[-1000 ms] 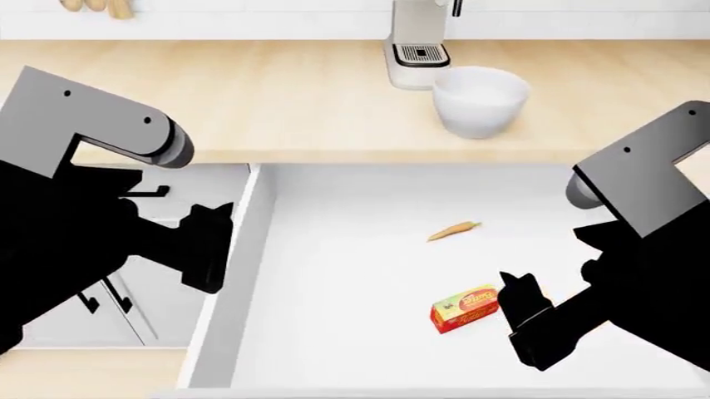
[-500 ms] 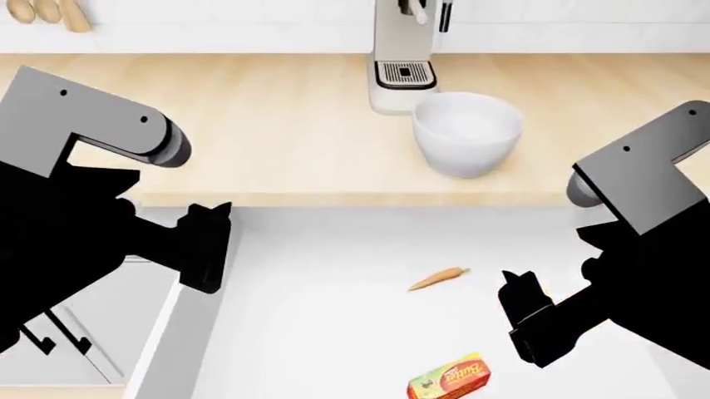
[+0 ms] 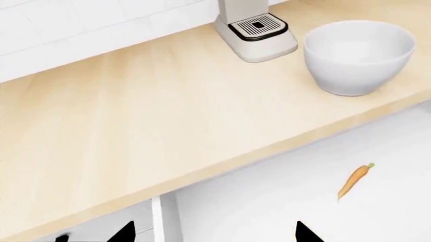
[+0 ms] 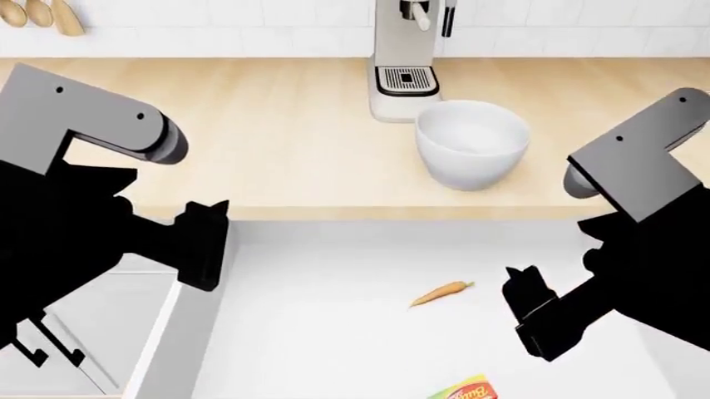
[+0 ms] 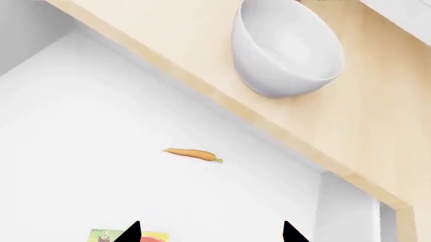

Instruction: Place the bar in the bowl and close the drawer.

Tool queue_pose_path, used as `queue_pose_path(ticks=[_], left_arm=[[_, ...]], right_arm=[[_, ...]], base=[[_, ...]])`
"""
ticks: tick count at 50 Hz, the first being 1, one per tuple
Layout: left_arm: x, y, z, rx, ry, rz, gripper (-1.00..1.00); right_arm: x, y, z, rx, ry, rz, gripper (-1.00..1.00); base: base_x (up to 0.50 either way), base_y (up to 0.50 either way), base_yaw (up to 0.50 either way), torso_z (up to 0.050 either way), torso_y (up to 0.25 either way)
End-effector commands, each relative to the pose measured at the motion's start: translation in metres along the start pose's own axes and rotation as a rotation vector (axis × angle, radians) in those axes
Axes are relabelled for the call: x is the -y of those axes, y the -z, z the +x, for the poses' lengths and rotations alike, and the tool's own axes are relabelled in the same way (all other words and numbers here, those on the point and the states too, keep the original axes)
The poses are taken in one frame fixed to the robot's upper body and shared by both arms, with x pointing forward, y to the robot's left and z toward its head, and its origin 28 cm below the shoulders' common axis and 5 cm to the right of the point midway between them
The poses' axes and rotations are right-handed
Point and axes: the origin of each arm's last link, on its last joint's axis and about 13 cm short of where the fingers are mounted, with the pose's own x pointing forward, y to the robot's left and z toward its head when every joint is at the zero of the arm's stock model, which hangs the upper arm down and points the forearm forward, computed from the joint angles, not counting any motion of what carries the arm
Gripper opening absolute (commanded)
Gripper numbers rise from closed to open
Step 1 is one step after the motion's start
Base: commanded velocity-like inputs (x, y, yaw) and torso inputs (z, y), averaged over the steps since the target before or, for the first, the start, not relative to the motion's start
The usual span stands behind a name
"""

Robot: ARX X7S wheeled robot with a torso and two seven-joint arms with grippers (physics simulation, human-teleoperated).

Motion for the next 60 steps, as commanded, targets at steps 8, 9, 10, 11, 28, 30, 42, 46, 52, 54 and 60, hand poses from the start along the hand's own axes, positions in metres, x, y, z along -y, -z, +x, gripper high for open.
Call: queue_pose_path(ticks=[8,9,10,11,28,30,42,46,52,54,60], left_arm=[[-0.003,-0.002,0.002,-0.007,0.009,-0.016,1.0],[-0.003,-0.002,0.003,-0.009,0.01,-0.017,1.0],[-0.004,-0.002,0.003,-0.01,0.011,-0.018,1.0],[-0.004,-0.002,0.003,-0.011,0.012,-0.018,1.0],[-0.003,-0.003,0.003,-0.014,0.024,-0.009,1.0],[-0.003,-0.003,0.003,-0.013,0.024,-0.008,1.0],[-0.003,-0.003,0.004,-0.012,0.025,-0.002,1.0],[-0.003,-0.002,0.005,-0.014,0.025,0.0,1.0],[-0.003,-0.001,0.004,-0.012,0.028,0.002,1.0],[-0.003,-0.001,0.004,-0.01,0.028,0.001,1.0],[-0.003,-0.001,0.005,-0.011,0.029,0.004,1.0]], right_arm=[[0.012,-0.028,0.008,-0.073,-0.161,-0.327,1.0],[0.012,-0.029,0.01,-0.078,-0.169,-0.356,1.0],[0.013,-0.031,0.012,-0.081,-0.175,-0.386,1.0],[0.013,-0.032,0.013,-0.074,-0.184,-0.428,1.0],[0.006,-0.034,0.029,0.005,-0.502,-0.785,1.0],[0.005,-0.033,0.032,-0.01,-0.532,-0.826,1.0],[-0.002,-0.027,0.056,-0.133,-0.538,-0.941,1.0],[-0.009,-0.022,0.064,-0.149,-0.544,-0.95,1.0],[-0.019,-0.015,0.07,-0.158,-0.562,-0.972,1.0],[-0.022,-0.014,0.073,-0.151,-0.563,-0.974,1.0],[-0.029,-0.004,0.08,-0.16,-0.585,-0.974,1.0]], base=[[0.0,0.0,0.0,0.0,0.0],[0.0,0.0,0.0,0.0,0.0],[0.0,0.0,0.0,0.0,0.0],[0.0,0.0,0.0,0.0,0.0],[0.0,0.0,0.0,0.0,0.0],[0.0,0.0,0.0,0.0,0.0],[0.0,0.0,0.0,0.0,0.0],[0.0,0.0,0.0,0.0,0.0],[0.0,0.0,0.0,0.0,0.0],[0.0,0.0,0.0,0.0,0.0],[0.0,0.0,0.0,0.0,0.0]])
